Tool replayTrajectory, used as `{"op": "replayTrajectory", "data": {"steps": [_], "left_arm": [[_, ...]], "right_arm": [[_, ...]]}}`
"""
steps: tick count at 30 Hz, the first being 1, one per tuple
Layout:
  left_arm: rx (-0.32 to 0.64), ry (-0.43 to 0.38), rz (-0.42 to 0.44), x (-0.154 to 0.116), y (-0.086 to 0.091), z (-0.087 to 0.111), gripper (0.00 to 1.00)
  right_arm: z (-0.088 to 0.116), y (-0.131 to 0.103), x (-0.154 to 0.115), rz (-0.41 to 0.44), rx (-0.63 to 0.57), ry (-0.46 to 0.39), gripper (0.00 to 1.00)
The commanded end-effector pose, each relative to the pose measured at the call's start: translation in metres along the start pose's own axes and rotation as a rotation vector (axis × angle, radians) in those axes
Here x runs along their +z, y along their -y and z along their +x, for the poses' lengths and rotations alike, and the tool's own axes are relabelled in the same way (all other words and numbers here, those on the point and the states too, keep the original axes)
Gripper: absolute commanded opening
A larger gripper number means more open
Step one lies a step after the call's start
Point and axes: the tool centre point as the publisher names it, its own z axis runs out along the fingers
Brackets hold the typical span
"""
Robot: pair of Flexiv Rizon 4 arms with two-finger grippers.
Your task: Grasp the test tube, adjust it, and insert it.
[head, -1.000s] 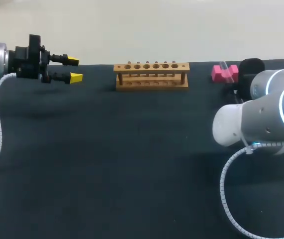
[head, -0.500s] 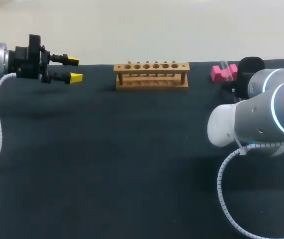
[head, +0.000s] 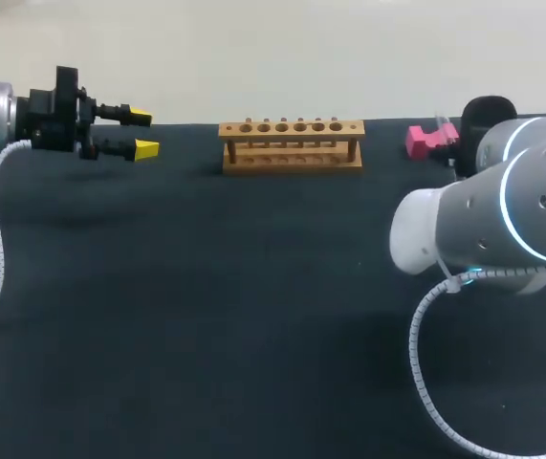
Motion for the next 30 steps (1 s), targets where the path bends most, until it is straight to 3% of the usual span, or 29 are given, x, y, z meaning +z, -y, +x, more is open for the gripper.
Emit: {"op": "replayTrajectory", "data": {"steps": [1, 15, 30], "left_arm": [[0.003, 0.003, -0.005, -0.001, 0.002, 0.001, 1.00], [0.003, 0.003, -0.005, -0.001, 0.002, 0.001, 1.00], [0.003, 0.003, -0.005, -0.001, 0.002, 0.001, 1.00]], "right_arm": [[-0.008, -0.009, -0.021, 0.098, 0.000, -0.012, 0.00], [-0.016, -0.032, -0.054, 0.097, 0.026, -0.024, 0.00], [-0.016, -0.032, -0.054, 0.097, 0.026, -0.024, 0.00]]}}
